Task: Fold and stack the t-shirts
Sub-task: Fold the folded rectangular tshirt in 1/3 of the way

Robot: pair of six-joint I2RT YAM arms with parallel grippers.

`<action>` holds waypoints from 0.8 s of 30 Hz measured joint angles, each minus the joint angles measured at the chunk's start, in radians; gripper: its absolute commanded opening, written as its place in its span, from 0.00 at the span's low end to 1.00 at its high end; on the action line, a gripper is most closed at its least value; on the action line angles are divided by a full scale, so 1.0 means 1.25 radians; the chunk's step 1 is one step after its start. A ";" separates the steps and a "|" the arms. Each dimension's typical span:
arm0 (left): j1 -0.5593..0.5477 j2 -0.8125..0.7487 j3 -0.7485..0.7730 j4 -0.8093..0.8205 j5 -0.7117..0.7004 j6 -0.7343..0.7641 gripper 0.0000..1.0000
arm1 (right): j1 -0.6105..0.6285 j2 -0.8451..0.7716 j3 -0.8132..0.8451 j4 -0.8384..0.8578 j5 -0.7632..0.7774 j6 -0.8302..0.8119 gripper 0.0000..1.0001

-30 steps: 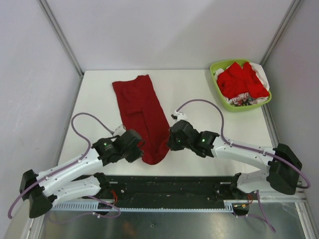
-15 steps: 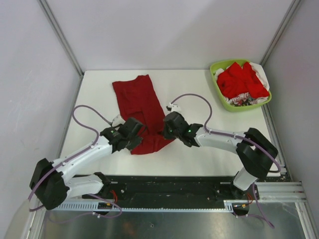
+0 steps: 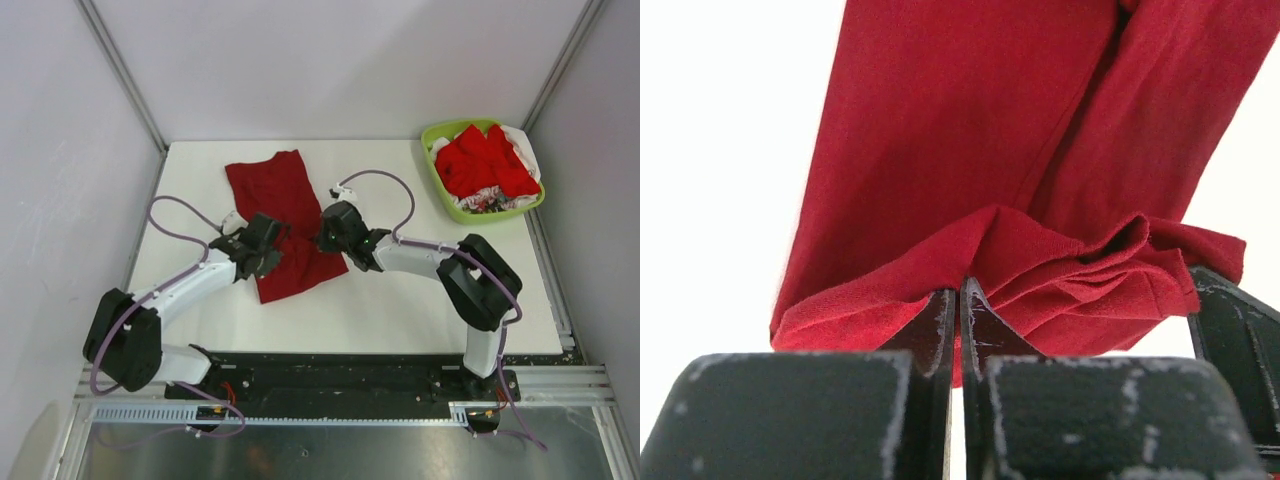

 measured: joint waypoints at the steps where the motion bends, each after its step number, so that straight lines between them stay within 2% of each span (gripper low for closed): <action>1: 0.010 0.009 0.010 0.008 0.000 0.006 0.00 | -0.006 0.009 0.009 0.004 -0.002 0.000 0.00; 24: 0.157 0.176 0.123 0.079 0.004 0.121 0.00 | -0.099 0.148 0.158 0.035 -0.097 -0.013 0.00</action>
